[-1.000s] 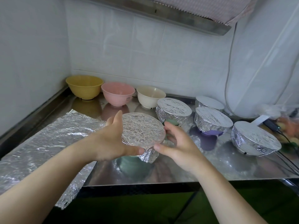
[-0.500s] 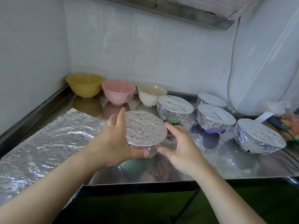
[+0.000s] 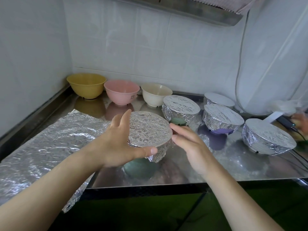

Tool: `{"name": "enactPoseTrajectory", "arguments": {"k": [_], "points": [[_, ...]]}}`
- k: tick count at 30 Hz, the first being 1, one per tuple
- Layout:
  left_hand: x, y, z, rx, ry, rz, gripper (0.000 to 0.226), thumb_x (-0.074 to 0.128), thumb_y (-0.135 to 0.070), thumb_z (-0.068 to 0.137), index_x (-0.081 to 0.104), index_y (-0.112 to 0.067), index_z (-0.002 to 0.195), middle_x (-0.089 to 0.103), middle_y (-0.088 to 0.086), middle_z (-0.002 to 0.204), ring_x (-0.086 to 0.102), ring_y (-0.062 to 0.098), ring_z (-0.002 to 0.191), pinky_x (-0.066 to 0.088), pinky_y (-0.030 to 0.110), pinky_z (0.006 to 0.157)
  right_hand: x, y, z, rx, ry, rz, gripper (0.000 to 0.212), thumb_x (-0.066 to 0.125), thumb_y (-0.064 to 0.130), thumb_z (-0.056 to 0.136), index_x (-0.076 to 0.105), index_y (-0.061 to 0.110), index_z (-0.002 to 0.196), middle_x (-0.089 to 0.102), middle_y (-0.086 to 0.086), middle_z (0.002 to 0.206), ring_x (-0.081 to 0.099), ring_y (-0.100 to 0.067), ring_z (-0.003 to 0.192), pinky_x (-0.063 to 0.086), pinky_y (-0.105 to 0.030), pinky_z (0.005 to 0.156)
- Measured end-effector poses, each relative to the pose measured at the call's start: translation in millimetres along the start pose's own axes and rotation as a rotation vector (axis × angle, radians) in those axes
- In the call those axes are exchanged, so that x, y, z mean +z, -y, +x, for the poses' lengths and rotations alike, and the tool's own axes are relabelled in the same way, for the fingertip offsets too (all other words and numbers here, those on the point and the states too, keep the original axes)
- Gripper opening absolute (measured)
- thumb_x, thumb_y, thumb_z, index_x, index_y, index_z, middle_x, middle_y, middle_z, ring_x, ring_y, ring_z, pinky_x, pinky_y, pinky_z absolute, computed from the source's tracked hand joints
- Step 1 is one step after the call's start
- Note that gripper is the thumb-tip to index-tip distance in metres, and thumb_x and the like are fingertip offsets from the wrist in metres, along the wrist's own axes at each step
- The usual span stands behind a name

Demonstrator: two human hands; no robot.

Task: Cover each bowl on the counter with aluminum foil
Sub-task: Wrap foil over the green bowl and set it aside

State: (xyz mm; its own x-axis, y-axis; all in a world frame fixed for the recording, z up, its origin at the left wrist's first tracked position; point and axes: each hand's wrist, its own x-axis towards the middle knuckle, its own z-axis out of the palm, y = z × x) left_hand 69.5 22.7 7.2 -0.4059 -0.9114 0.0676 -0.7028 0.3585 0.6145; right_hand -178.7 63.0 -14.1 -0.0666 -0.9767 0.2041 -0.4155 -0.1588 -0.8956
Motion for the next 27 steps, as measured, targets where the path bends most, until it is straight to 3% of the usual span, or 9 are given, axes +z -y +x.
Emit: {"name": "enactPoseTrajectory", "arguments": {"k": [2,6,11,16,22,27], "points": [[2,1,0,0.006,-0.026,-0.01,0.147,0.064,-0.095,0.052,-0.009,-0.034,0.164,0.003,-0.004,0.173,0.023,0.019,0.156,0.029,0.037,0.121,4,-1,2,-0.031,-0.035,-0.076,0.029,0.064,0.029,0.102,0.067,0.038,0.13,0.064,0.011,0.129,0.063,0.003,0.114,0.047,-0.039,0.113],[7,4,0,0.046,-0.086,-0.034,0.148,0.065,-0.095,0.054,-0.009,-0.03,0.165,0.008,0.001,0.172,0.023,0.019,0.155,0.03,0.036,0.12,9,-5,5,-0.082,-0.091,-0.168,0.03,0.07,0.024,0.101,0.065,0.03,0.13,0.069,0.008,0.126,0.066,0.001,0.111,0.054,-0.035,0.106],[10,7,1,0.071,-0.117,0.018,0.152,0.071,-0.092,0.05,-0.004,-0.026,0.165,0.013,0.002,0.17,0.03,0.023,0.152,0.035,0.04,0.119,2,-11,3,-0.059,-0.066,-0.06,0.045,0.081,0.016,0.093,0.067,0.023,0.134,0.075,0.007,0.122,0.07,-0.008,0.116,0.055,-0.042,0.106],[11,9,2,0.081,-0.134,0.047,0.151,0.07,-0.092,0.049,0.001,-0.025,0.164,0.017,-0.001,0.167,0.036,0.022,0.148,0.04,0.042,0.117,0,-17,6,-0.07,-0.074,-0.124,0.065,0.09,0.007,0.081,0.067,0.027,0.138,0.075,0.01,0.122,0.071,-0.009,0.113,0.056,-0.041,0.104],[10,8,2,0.1,-0.133,0.064,0.145,0.074,-0.087,0.054,0.002,-0.024,0.164,0.021,-0.002,0.165,0.039,0.02,0.145,0.041,0.037,0.113,6,-12,3,-0.137,-0.12,-0.257,0.068,0.09,0.012,0.08,0.066,0.026,0.142,0.068,0.015,0.123,0.068,0.0,0.106,0.057,-0.023,0.096],[11,9,2,0.11,-0.13,0.084,0.144,0.076,-0.085,0.055,0.004,-0.024,0.164,0.022,-0.002,0.162,0.041,0.02,0.143,0.041,0.034,0.111,5,-12,3,-0.173,-0.109,-0.335,0.071,0.091,0.019,0.08,0.064,0.03,0.144,0.063,0.019,0.12,0.067,-0.001,0.105,0.057,-0.027,0.097]]}}
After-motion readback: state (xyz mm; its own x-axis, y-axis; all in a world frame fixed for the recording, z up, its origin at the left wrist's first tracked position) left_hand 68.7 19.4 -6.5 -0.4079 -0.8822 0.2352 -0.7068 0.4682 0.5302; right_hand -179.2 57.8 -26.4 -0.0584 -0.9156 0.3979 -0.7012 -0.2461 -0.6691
